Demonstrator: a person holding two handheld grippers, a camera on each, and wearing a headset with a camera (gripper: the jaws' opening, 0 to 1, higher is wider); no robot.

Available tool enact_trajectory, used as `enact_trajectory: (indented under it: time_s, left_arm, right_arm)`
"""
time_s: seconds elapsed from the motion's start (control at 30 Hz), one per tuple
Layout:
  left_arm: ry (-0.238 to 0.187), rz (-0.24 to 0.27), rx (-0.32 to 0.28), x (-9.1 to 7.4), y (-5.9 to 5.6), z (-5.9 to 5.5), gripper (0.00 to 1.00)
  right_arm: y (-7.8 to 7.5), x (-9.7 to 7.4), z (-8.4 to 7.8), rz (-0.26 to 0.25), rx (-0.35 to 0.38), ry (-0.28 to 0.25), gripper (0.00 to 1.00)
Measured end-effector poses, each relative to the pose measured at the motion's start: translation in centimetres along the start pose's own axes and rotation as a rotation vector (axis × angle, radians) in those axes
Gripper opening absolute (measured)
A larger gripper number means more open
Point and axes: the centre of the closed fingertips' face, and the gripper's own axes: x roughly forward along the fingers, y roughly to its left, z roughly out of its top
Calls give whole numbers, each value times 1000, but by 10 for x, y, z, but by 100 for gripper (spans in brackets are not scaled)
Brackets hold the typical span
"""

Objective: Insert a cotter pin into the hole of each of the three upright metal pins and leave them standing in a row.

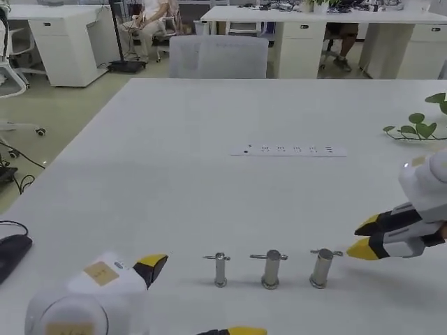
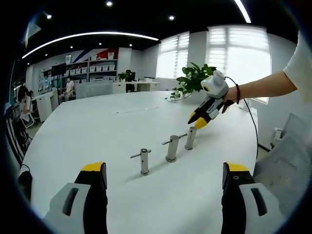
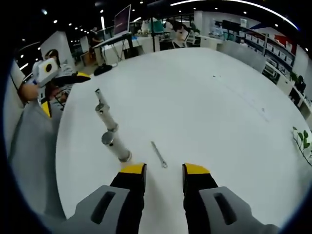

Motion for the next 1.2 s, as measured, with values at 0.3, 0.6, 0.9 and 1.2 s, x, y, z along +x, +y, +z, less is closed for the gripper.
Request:
enact_trajectory:
  time_s: [0.3, 0.6, 0.9, 1.2]
  left_arm:
    - [-15, 2, -12, -1, 3, 3, 99]
    - [-4, 9, -15, -2, 5, 1, 96]
    - [-2, 2, -16, -2, 5, 1, 95]
    - [12, -5, -10, -2, 3, -2, 94]
  right_arm:
    - [-3, 16, -4, 14, -87, 71, 25]
    - [2, 25, -10, 45, -170, 119, 16]
    - [1, 29, -9, 68, -232, 156, 13]
    - [0, 31, -9, 84, -285, 221, 7]
